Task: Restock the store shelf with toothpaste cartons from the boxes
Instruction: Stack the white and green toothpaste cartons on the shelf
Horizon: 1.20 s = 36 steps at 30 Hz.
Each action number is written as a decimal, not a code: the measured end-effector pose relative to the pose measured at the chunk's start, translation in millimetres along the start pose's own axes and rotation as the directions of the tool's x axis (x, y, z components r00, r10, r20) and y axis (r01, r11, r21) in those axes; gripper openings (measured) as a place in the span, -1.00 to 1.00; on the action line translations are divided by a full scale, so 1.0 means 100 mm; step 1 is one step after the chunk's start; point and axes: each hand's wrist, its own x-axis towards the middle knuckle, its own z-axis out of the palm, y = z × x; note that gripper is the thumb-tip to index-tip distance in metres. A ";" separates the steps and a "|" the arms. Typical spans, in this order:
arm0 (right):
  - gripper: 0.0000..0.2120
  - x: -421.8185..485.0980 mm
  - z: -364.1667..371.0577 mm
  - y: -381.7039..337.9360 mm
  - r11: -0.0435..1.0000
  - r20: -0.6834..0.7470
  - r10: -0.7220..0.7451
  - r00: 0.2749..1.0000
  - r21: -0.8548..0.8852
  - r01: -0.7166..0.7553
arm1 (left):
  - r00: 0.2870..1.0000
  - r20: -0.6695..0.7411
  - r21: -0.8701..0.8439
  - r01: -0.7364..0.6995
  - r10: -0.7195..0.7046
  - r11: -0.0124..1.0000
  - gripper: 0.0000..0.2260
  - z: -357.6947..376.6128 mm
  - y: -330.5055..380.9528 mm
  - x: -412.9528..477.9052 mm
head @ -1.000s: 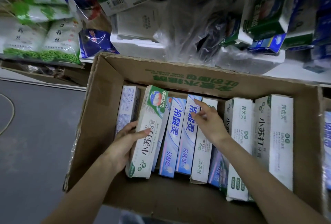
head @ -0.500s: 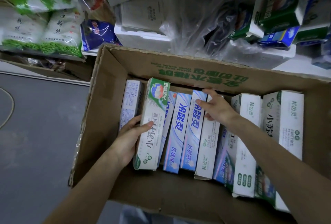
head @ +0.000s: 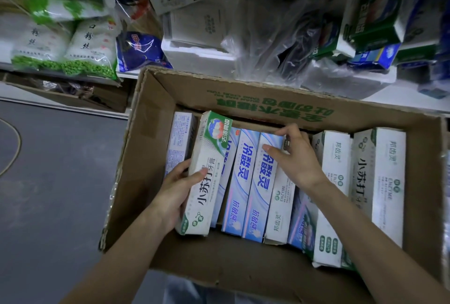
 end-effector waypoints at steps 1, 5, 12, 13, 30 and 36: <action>-0.74 -0.03 0.00 0.00 0.999 -0.015 -0.021 1.000 0.044 0.022 | 1.000 0.001 0.008 -0.001 0.001 1.000 -0.67 -0.01 0.01 -0.01; -0.76 -0.07 0.00 -0.03 0.978 -0.032 -0.041 0.999 0.201 0.046 | 0.999 0.017 0.027 -0.028 0.028 0.999 -0.67 -0.04 0.04 -0.05; -0.73 -0.06 -0.10 -0.08 0.970 0.043 -0.232 0.972 -0.061 0.235 | 0.996 0.049 0.019 -0.070 0.069 0.997 -0.71 0.03 0.09 -0.14; -0.75 -0.06 -0.12 -0.08 0.966 0.046 -0.249 0.968 -0.068 0.251 | 0.996 0.051 0.018 -0.079 0.078 0.997 -0.71 0.03 0.08 -0.16; -0.56 -0.95 -0.42 -0.25 0.944 -0.167 -0.290 0.942 0.109 0.310 | 0.916 0.238 0.000 -0.332 0.322 0.943 -0.72 -0.01 0.25 -0.77; -0.73 -1.74 -1.17 -1.00 0.909 -0.382 -0.145 0.913 0.314 0.276 | 0.849 0.293 -0.037 -0.449 0.440 0.893 -0.71 -0.10 0.64 -1.58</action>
